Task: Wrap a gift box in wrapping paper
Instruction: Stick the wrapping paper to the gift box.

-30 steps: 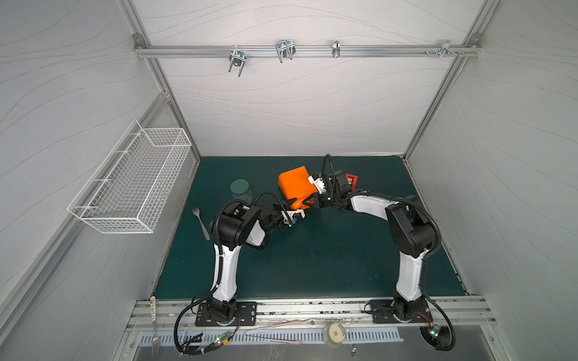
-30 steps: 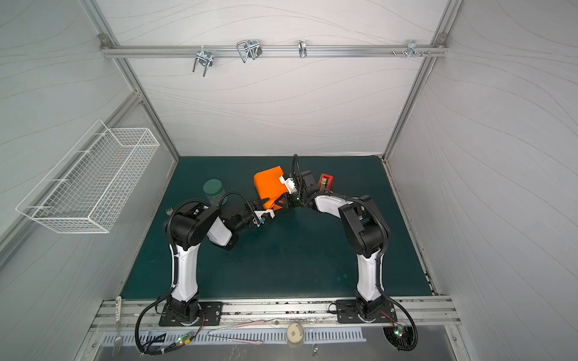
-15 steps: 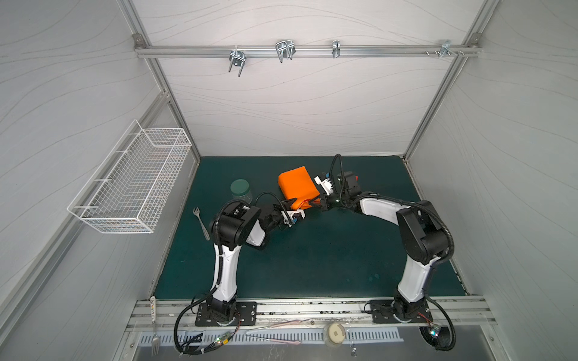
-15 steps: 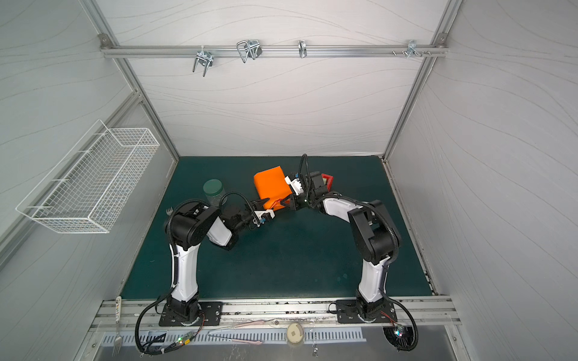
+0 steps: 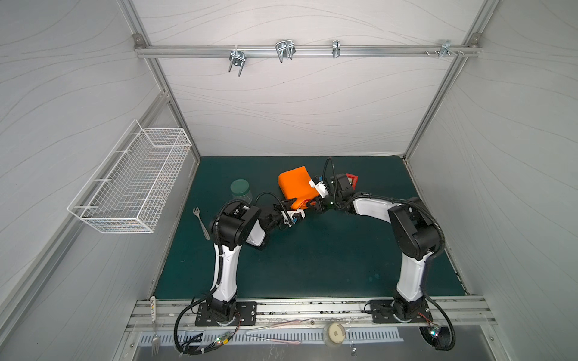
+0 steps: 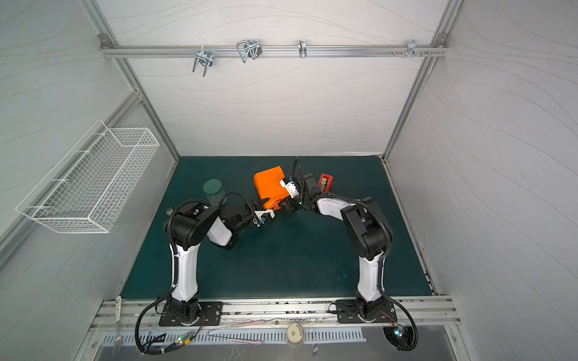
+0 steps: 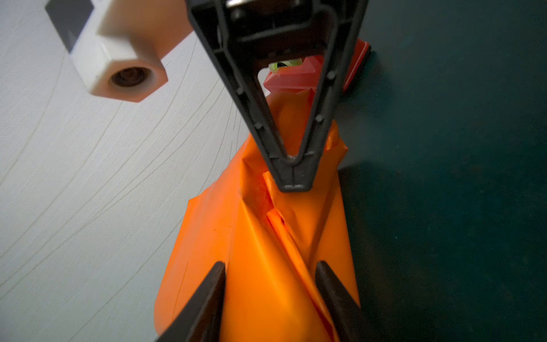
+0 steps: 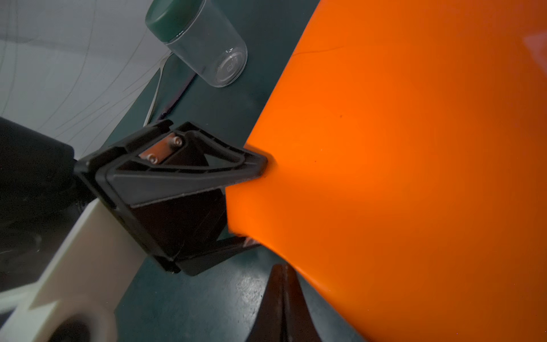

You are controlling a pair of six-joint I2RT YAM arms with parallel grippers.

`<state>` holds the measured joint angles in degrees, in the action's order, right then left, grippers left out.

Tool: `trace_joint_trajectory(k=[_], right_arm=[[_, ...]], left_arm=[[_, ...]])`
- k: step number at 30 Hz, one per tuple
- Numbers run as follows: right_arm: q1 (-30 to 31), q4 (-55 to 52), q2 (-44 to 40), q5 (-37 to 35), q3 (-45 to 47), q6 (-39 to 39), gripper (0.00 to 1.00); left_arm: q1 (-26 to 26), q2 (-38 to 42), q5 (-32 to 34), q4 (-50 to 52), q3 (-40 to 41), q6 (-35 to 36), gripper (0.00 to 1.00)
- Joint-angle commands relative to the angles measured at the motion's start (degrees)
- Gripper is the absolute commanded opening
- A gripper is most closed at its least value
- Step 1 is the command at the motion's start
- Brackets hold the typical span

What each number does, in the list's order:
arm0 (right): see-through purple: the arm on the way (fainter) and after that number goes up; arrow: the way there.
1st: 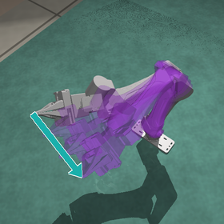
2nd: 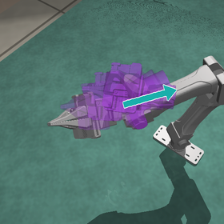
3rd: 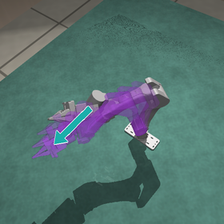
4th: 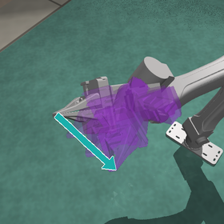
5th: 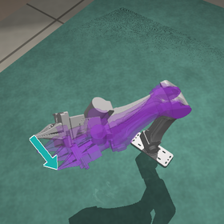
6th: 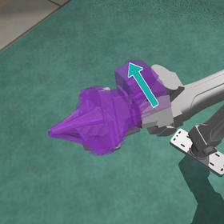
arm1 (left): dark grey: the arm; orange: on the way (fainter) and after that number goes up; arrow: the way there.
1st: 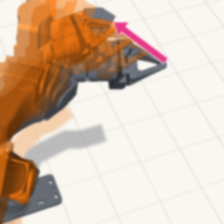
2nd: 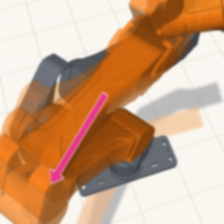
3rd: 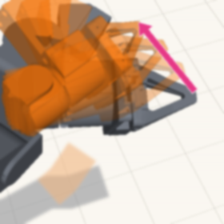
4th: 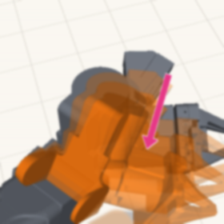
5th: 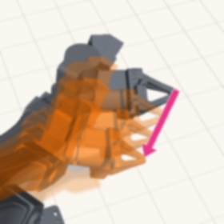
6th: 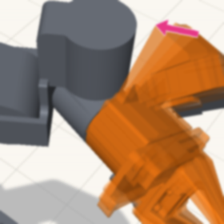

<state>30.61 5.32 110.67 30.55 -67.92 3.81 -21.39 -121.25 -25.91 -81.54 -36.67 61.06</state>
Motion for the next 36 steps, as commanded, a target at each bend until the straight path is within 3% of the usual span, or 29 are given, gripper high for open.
trace_joint_trajectory(k=[1, 15, 18, 25, 36], right_arm=[[0.2, -0.9, 1.5, -4.2, -1.4, -1.8, 0.04], [-1.9, -1.0, -1.0, -13.6, 2.6, -3.7, 0.02], [-2.3, -1.0, -2.1, -11.7, 3.6, -4.9, 0.02], [-0.2, 0.0, -5.5, 0.1, 4.4, -6.5, 0.02], [1.2, -3.0, 1.2, -0.8, -3.5, -3.2, 0.01]], left_arm=[[0.0, -1.8, -0.4, 0.9, -0.5, 0.3, 0.51], [0.0, -1.8, -0.3, 0.8, -0.4, 0.4, 0.5], [0.0, -1.7, -0.3, 0.8, -0.5, 0.2, 0.51], [0.0, -1.7, -0.4, 0.8, -0.6, -0.1, 0.51], [0.0, -1.4, -0.5, 0.9, -0.6, -0.3, 0.51]])
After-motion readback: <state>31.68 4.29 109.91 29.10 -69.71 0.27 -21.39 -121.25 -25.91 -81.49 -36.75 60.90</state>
